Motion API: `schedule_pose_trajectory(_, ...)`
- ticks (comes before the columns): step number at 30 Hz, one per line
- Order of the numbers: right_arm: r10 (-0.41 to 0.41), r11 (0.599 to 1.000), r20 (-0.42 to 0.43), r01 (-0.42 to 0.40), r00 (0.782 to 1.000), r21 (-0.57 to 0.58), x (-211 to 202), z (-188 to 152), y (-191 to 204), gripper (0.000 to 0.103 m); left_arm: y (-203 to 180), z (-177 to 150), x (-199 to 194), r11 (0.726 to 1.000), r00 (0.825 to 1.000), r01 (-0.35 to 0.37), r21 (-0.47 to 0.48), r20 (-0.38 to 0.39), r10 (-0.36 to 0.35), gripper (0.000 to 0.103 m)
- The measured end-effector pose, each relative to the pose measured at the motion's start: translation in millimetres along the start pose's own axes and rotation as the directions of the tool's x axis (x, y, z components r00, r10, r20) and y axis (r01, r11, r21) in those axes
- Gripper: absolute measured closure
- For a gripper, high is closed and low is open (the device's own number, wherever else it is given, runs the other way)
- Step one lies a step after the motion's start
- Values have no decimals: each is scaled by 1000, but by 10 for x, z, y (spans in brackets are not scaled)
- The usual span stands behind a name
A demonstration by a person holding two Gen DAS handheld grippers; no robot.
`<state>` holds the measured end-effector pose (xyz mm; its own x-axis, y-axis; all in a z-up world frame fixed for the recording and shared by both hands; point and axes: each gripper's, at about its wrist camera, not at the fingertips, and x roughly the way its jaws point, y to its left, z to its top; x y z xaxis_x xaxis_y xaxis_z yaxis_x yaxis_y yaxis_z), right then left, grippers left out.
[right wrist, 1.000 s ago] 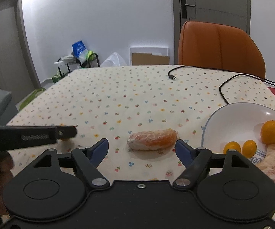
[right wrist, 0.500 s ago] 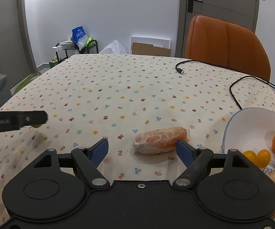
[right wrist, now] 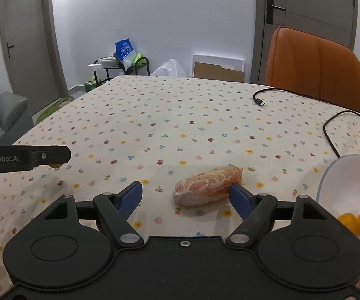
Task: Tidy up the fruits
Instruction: 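Close the right tool on the wrapped pomelo segment, then carry the pomelo segment and olive-green fruit into the plate and open both tools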
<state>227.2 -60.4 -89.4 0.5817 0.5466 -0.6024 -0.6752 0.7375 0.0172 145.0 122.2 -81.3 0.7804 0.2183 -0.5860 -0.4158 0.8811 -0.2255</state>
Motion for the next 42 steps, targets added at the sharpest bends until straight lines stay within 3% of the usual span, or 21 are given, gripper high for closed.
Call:
schedule_pose_trajectory(12,-21,999,-34,20,999,-33,165,43,-101,28,-13,16,54,1000,1000,9,-2,4,-9,77)
schedule_pose_trajectory(17,-8,999,-19,7,1000,-51,156,46,-100,47,-6,10,56,1000,1000,3,-1,1,-3,77)
schedule_pose_trajectory(31,-40,999,17,40,999,-13,-174,-89,-108,48,-126,-14,-54,999,999,41,21,12,-41,77)
schedule_pose_trajectory(42,-58,997,78,54,995,55,-491,-151,-320,48,-485,-24,-98,993,996,83,80,11,-85,77)
